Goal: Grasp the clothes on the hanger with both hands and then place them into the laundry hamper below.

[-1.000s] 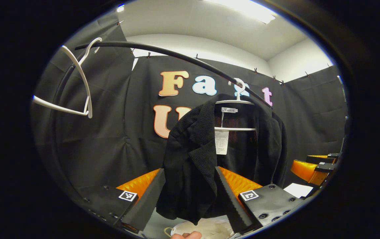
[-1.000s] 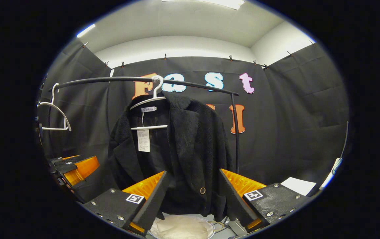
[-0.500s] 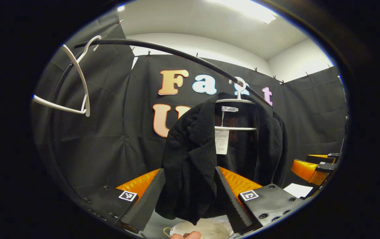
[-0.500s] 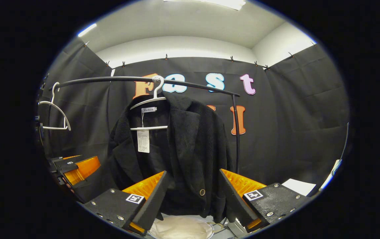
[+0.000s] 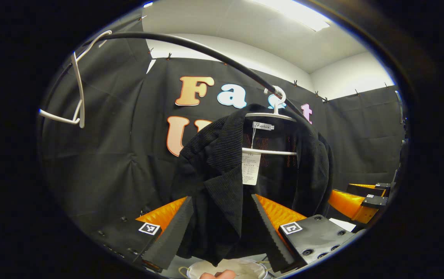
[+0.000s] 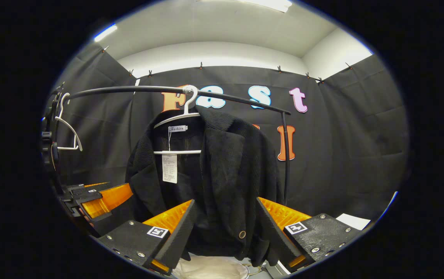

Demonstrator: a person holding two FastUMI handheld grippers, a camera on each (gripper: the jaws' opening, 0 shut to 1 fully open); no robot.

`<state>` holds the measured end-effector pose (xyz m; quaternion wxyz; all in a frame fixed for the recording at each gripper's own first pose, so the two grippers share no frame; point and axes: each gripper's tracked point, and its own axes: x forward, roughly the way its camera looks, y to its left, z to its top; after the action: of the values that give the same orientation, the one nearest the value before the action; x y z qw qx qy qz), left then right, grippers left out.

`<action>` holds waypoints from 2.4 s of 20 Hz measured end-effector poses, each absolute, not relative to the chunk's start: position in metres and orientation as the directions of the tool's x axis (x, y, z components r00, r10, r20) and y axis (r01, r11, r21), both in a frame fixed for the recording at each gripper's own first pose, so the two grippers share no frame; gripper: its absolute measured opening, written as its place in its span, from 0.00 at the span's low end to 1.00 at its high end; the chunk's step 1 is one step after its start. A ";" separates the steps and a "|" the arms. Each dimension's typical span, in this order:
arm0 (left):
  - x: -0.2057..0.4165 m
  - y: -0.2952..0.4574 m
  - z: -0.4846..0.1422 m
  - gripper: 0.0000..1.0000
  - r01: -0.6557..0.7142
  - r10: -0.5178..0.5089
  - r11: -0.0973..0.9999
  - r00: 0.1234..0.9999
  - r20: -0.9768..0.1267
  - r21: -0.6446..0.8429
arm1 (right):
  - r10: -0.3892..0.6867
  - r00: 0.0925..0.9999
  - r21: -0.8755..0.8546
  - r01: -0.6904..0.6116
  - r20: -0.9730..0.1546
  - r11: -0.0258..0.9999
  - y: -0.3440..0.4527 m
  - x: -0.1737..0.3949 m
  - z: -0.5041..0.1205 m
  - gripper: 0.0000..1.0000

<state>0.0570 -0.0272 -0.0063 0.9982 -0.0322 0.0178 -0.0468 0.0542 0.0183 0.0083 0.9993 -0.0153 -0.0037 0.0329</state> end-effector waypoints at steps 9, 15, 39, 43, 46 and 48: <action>0.105 -0.040 -0.037 0.97 0.116 -0.119 0.992 0.990 -0.074 -0.041 | 0.063 0.997 -0.019 -0.064 -0.052 0.998 0.014 0.107 -0.027 0.94; 0.130 -0.047 -0.058 0.93 0.102 -0.101 0.995 0.991 -0.085 0.005 | 0.063 0.993 -0.015 -0.065 -0.098 0.998 0.017 0.136 -0.059 0.94; 0.142 -0.043 -0.056 0.13 0.112 -0.113 0.994 0.991 -0.068 -0.010 | 0.025 0.996 -0.059 -0.030 -0.086 0.998 -0.006 0.142 -0.058 0.01; 0.130 -0.031 -0.042 0.16 0.055 -0.053 0.997 0.998 -0.038 0.045 | 0.024 0.997 -0.055 -0.028 -0.068 0.998 -0.014 0.132 -0.050 0.01; 0.124 -0.023 -0.018 0.13 0.023 -0.024 0.997 1.000 0.018 0.079 | 0.018 1.000 -0.070 -0.019 -0.013 0.997 -0.025 0.122 -0.030 0.01; 0.119 -0.016 0.003 0.13 -0.008 0.002 0.995 0.998 0.058 0.100 | 0.005 1.000 -0.089 -0.003 0.023 0.996 -0.036 0.112 -0.014 0.06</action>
<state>0.1186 -0.0160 0.0027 0.9983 0.0501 -0.0292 0.0024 0.1125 -0.0362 -0.0136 0.9989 -0.0445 -0.0115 0.0020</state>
